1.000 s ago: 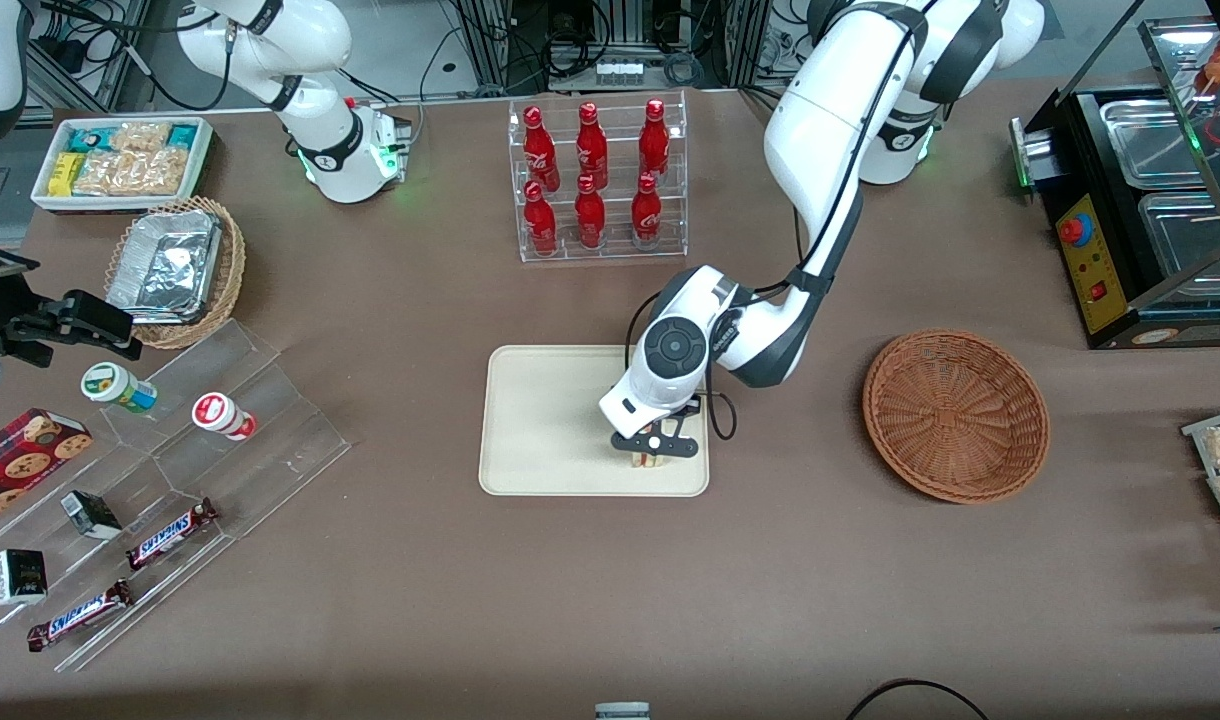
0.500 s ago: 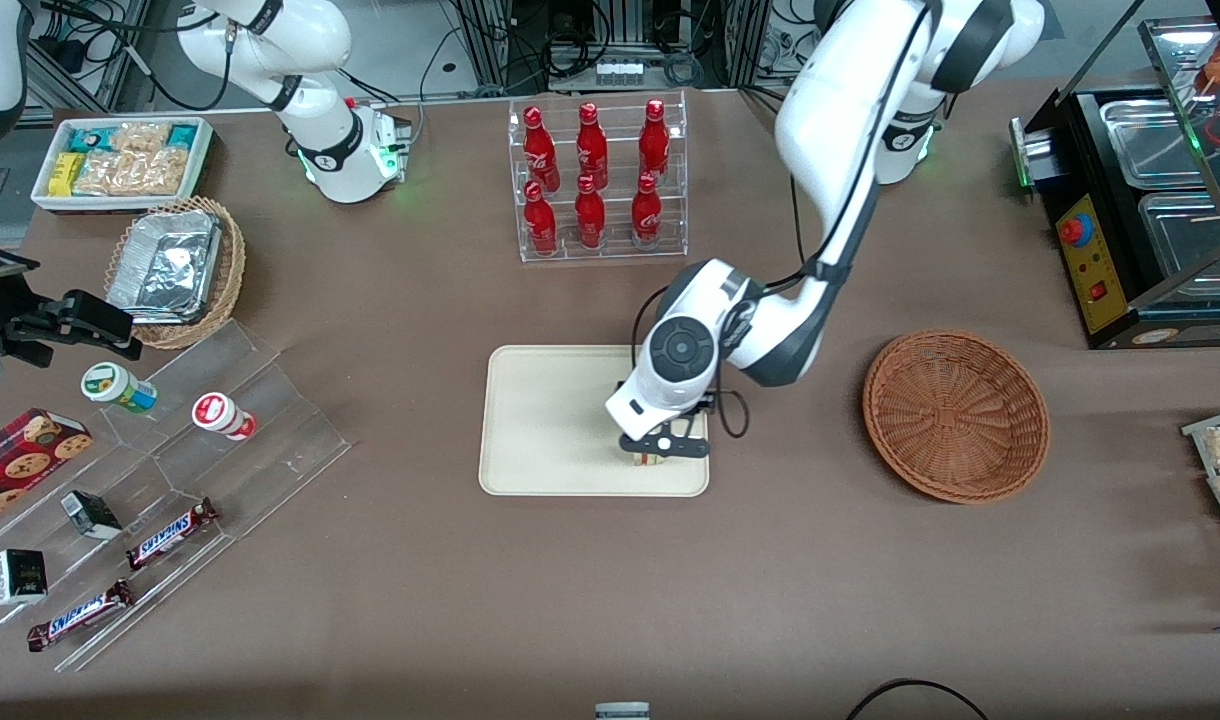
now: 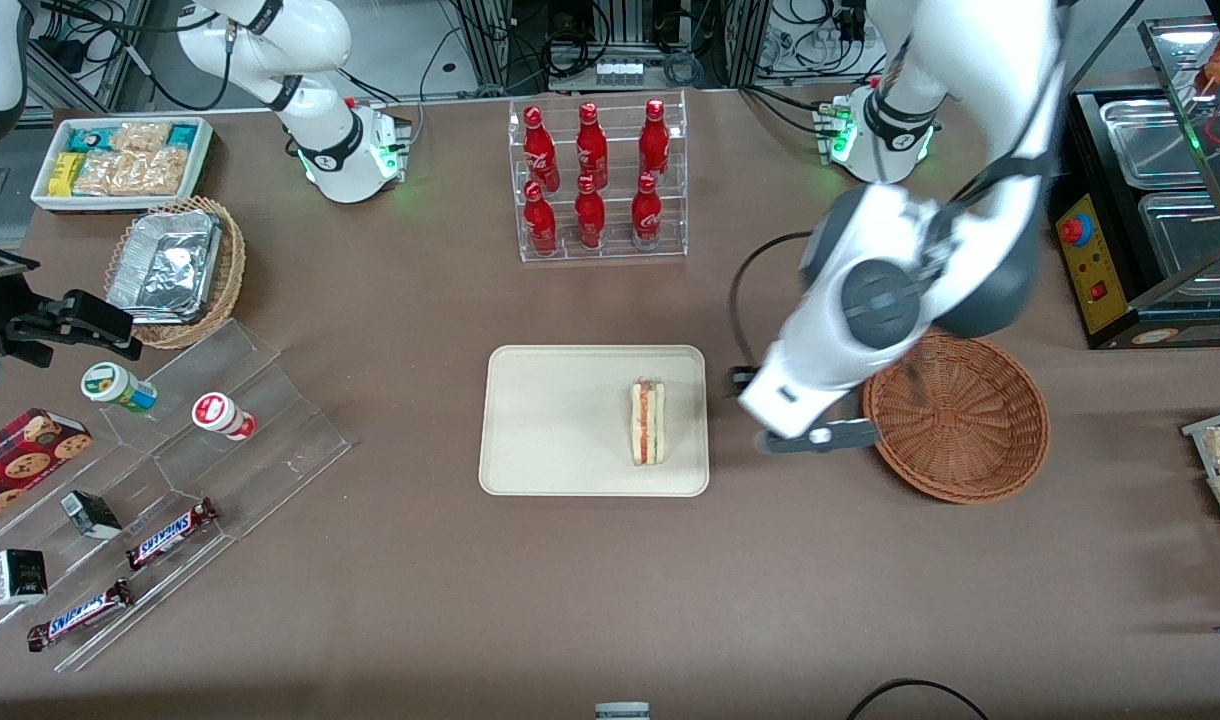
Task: Place sandwich from basket to tray
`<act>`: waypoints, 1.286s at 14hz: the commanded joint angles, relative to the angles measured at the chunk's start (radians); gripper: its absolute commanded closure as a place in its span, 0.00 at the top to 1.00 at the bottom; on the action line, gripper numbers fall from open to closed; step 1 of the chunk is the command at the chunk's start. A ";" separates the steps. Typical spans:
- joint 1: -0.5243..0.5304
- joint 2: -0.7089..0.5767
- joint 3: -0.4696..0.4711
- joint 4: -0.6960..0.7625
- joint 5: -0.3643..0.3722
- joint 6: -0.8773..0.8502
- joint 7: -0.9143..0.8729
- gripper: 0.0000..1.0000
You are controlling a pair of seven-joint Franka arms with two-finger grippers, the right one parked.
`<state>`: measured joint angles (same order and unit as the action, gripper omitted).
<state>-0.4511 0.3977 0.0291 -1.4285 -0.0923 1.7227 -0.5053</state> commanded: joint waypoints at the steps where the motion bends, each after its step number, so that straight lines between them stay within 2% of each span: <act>1: 0.103 -0.109 -0.014 -0.056 0.016 -0.061 0.011 1.00; 5: 0.244 -0.178 -0.014 -0.055 0.029 -0.156 0.218 1.00; 7: 0.293 -0.218 -0.014 -0.061 0.032 -0.178 0.229 1.00; 10: 0.331 -0.301 -0.015 -0.091 0.081 -0.193 0.225 1.00; 12: 0.385 -0.365 -0.041 -0.125 0.082 -0.198 0.231 1.00; 14: 0.408 -0.393 -0.055 -0.124 0.083 -0.218 0.254 1.00; 16: 0.475 -0.416 -0.113 -0.119 0.085 -0.250 0.361 1.00; 18: 0.460 -0.416 -0.113 -0.112 0.100 -0.258 0.363 1.00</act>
<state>-0.0055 0.0021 -0.0564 -1.5204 -0.0177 1.4756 -0.1710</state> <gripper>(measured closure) 0.000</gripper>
